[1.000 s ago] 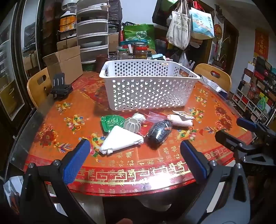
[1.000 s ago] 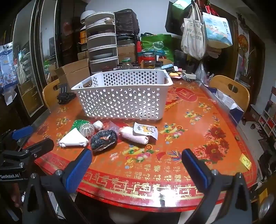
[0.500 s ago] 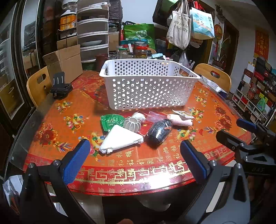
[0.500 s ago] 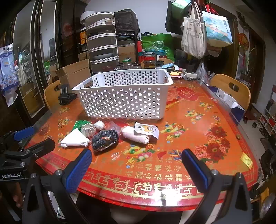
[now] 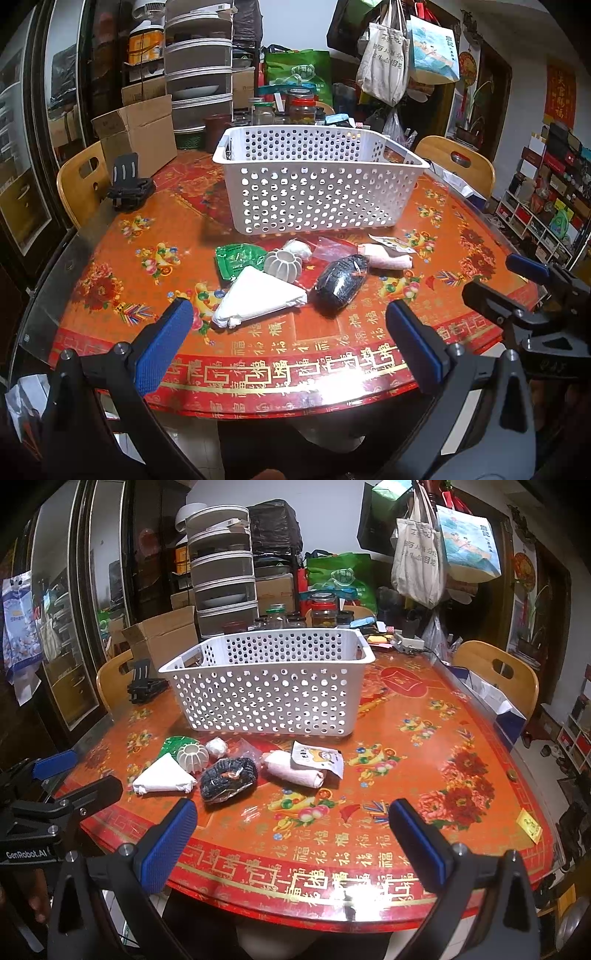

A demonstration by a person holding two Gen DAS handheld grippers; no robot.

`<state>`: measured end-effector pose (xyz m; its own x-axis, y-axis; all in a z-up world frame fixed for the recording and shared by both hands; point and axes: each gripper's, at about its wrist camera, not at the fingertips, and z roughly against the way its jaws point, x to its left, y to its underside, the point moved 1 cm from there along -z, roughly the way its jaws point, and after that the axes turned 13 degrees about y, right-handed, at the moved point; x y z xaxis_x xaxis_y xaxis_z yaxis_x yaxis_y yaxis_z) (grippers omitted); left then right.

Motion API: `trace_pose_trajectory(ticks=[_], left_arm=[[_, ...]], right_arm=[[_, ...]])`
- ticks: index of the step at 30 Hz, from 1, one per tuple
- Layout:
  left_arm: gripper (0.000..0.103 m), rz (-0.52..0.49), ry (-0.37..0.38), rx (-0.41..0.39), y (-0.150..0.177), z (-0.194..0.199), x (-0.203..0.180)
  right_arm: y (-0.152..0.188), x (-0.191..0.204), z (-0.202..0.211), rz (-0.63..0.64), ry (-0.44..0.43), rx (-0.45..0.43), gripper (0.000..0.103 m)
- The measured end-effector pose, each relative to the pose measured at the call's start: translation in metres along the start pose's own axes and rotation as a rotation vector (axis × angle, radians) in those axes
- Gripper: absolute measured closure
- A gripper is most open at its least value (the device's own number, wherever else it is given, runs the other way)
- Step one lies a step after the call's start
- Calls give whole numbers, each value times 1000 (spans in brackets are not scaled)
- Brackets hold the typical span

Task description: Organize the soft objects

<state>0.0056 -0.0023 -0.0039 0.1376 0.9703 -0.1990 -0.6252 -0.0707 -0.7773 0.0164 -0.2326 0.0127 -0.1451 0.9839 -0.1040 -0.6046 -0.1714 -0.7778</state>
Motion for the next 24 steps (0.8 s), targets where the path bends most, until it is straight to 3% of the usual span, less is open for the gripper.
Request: trace_pose_trajectory(ticks=[24], left_arm=[[0,-5,1,-1,0,0,-1]], right_arm=[[0,0,0,0,1,1,0]])
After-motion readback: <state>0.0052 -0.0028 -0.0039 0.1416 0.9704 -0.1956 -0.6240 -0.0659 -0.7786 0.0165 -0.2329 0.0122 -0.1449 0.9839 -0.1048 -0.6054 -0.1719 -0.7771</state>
